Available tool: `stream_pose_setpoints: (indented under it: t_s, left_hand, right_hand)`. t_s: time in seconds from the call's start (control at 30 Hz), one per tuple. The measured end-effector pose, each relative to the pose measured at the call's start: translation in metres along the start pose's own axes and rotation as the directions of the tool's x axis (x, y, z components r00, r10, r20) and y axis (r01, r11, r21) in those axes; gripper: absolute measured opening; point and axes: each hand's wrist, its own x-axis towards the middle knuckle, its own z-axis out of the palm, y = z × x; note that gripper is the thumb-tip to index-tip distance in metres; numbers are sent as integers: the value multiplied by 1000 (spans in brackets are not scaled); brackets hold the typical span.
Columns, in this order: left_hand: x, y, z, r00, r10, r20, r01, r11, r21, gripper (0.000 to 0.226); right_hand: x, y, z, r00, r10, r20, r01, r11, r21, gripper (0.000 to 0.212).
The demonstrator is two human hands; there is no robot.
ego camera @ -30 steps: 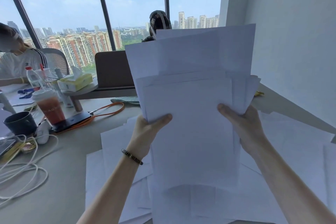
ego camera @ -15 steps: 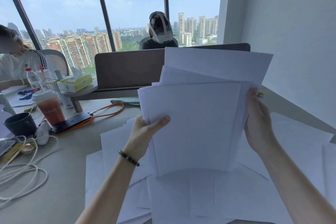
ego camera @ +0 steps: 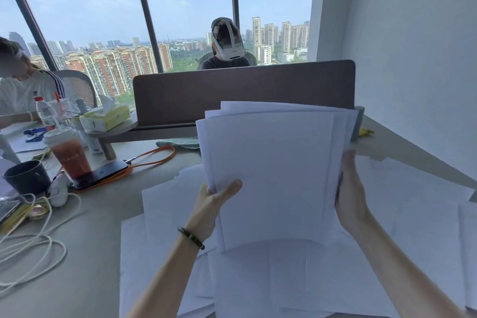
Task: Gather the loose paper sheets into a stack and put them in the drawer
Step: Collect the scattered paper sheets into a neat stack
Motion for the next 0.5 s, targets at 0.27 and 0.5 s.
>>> stream_pose_setpoints:
  t_s: [0.27, 0.5]
  left_hand:
    - [4, -9, 3, 998, -18, -67, 18, 1000, -6, 15]
    - [6, -8, 6, 998, 46, -35, -46, 999, -9, 27]
  right_hand:
    - [-1, 21, 0, 983, -180, -38, 174, 976, -130, 68]
    - [0, 15, 4, 982, -189, -2, 188, 978, -92, 34]
